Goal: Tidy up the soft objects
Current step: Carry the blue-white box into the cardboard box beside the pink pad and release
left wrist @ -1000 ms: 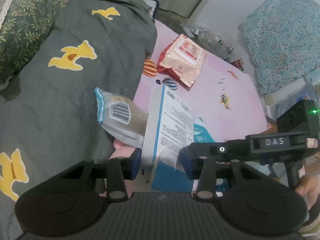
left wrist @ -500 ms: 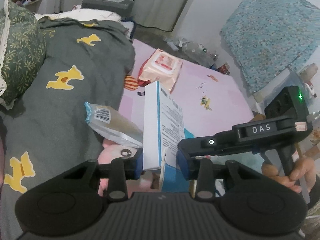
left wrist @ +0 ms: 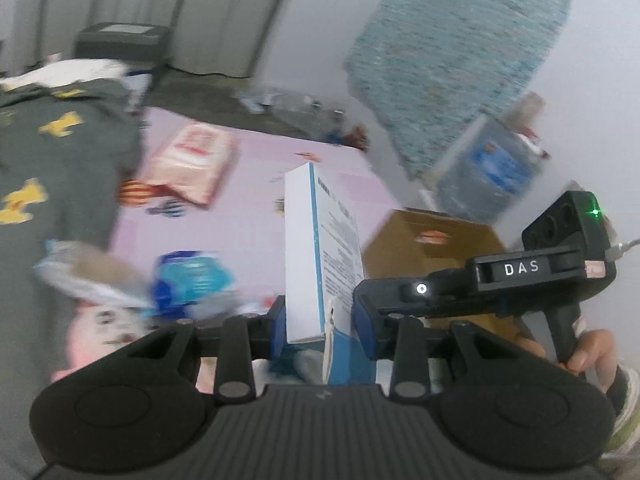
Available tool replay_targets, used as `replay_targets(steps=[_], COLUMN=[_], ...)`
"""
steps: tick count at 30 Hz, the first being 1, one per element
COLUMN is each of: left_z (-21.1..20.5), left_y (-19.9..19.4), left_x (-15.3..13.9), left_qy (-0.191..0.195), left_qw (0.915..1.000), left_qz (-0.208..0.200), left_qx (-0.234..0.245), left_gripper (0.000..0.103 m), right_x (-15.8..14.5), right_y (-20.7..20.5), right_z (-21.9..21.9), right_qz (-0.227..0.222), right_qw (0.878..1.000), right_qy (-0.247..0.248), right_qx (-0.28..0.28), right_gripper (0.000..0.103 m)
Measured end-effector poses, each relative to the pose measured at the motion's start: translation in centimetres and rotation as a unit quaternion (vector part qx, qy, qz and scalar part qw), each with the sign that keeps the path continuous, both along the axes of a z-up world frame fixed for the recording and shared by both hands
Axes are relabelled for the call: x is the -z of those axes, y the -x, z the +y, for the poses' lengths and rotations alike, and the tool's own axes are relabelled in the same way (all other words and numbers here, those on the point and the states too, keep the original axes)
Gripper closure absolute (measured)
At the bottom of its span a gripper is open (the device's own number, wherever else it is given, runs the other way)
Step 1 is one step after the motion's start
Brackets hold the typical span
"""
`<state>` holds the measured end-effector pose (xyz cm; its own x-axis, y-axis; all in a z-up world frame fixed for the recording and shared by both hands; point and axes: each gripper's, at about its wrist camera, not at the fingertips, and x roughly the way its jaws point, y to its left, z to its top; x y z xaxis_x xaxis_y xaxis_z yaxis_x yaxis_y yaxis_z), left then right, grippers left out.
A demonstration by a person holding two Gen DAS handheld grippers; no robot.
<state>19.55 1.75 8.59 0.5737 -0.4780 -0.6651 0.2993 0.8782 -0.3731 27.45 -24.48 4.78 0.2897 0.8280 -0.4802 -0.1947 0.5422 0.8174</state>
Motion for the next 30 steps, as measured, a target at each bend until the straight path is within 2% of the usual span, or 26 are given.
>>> replay_targets(steps=[4, 10, 15, 22, 25, 27, 30], left_z=[-5.4, -14.6, -21.9, -29.7, -31.9, -32.9, -33.1], left_y=[-0.5, -3.5, -7.1, -12.2, -13.9, -14.9, -15.7], left_x=[0.1, 1.4, 3.5, 7.3, 9.1, 10.5, 12.1], left_qy=[0.014, 0.030, 0.046, 0.048, 0.023, -0.007, -0.012], left_qw=[0.9990, 0.9934, 0.9888, 0.9862, 0.9869, 0.9869, 0.9826], left_qz=[0.005, 0.044, 0.079, 0.121, 0.131, 0.143, 0.177], left_qx=[0.043, 0.101, 0.118, 0.103, 0.090, 0.075, 0.057], left_gripper=[0.067, 0.068, 0.068, 0.068, 0.066, 0.060, 0.060], right_x=[-0.7, 0.5, 1.9, 4.4, 5.8, 7.1, 8.8], right_y=[2.5, 5.0, 4.8, 0.8, -1.7, -2.7, -3.8], right_z=[-5.6, -15.4, -22.7, -30.2, -31.4, -31.7, -32.0], right_qz=[-0.013, -0.003, 0.014, 0.036, 0.029, 0.028, 0.049], right_qw=[0.998, 0.990, 0.982, 0.969, 0.964, 0.959, 0.955], right_qy=[0.005, 0.003, 0.021, 0.064, 0.111, 0.150, 0.165], right_qx=[0.054, 0.140, 0.189, 0.236, 0.240, 0.240, 0.243], right_gripper=[0.078, 0.078, 0.078, 0.077, 0.078, 0.078, 0.078])
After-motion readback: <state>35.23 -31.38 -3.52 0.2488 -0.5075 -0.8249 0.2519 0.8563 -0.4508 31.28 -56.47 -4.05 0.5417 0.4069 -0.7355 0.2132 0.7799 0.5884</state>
